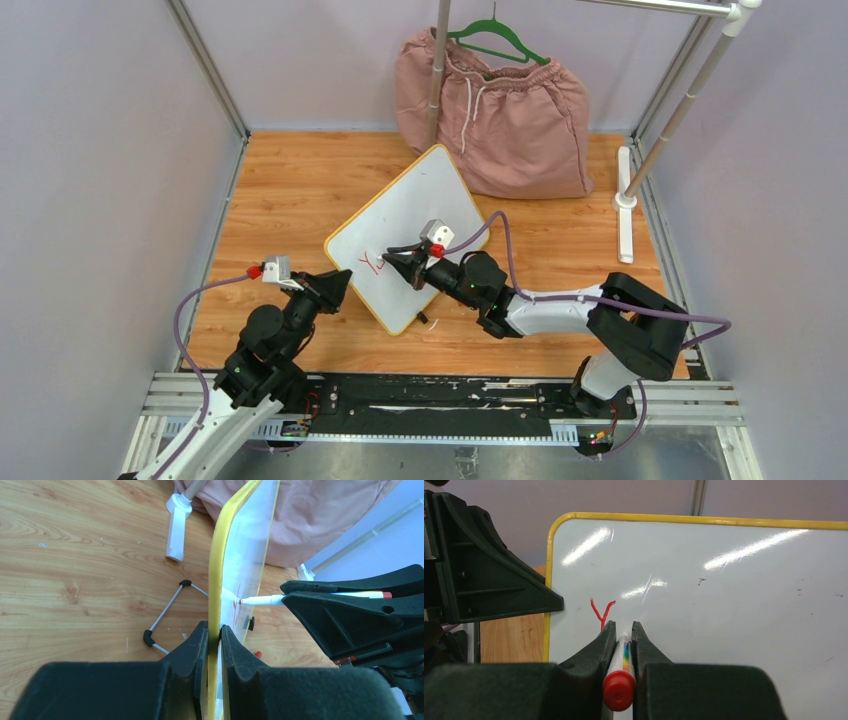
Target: Write a sentence on the whiteboard
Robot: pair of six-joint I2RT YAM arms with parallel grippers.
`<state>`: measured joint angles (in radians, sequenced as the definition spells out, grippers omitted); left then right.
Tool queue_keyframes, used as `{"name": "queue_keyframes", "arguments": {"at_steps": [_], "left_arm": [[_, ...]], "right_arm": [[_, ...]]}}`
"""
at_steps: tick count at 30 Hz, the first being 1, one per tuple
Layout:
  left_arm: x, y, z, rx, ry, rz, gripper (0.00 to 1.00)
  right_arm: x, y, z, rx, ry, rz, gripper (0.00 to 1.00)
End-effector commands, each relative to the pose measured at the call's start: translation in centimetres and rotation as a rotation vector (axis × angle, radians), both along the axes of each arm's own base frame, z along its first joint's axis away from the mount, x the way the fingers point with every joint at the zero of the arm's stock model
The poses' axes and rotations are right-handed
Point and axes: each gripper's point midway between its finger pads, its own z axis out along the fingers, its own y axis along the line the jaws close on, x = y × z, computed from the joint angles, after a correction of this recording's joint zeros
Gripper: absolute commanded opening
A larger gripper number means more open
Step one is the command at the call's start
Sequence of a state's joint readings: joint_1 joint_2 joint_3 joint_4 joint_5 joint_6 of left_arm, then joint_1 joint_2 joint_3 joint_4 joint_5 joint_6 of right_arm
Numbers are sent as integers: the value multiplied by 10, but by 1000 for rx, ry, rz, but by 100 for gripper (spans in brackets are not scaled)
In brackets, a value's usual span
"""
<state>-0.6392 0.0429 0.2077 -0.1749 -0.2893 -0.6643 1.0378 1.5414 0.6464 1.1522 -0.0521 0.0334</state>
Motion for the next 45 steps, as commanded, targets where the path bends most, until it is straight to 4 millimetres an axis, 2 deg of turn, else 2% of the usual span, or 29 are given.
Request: {"name": "queue_keyframes", "arguments": {"at_steps": [1,17,20,26,37,45], "left_arm": [[0,8,3,29,-10,30,0],[0,8,3,29,-9,31,0],[0,8,2,30,-8,30,0],[0,8,2,30,-7,29,0],[0,6,2,22,-7,24,0],[0,6,1,23,-6,25,0]], "right_arm": [[-4,5,-5,-9,16,26,0],[-18,-1,-22,-33,46,47,0],[-15,-6,-14,-10,38,19,0],[-3,-18,21,41,-9,-31,0],[13,-15,21,25,-17,-36,0],[19,-12,29,43,-29,-35,0]]}}
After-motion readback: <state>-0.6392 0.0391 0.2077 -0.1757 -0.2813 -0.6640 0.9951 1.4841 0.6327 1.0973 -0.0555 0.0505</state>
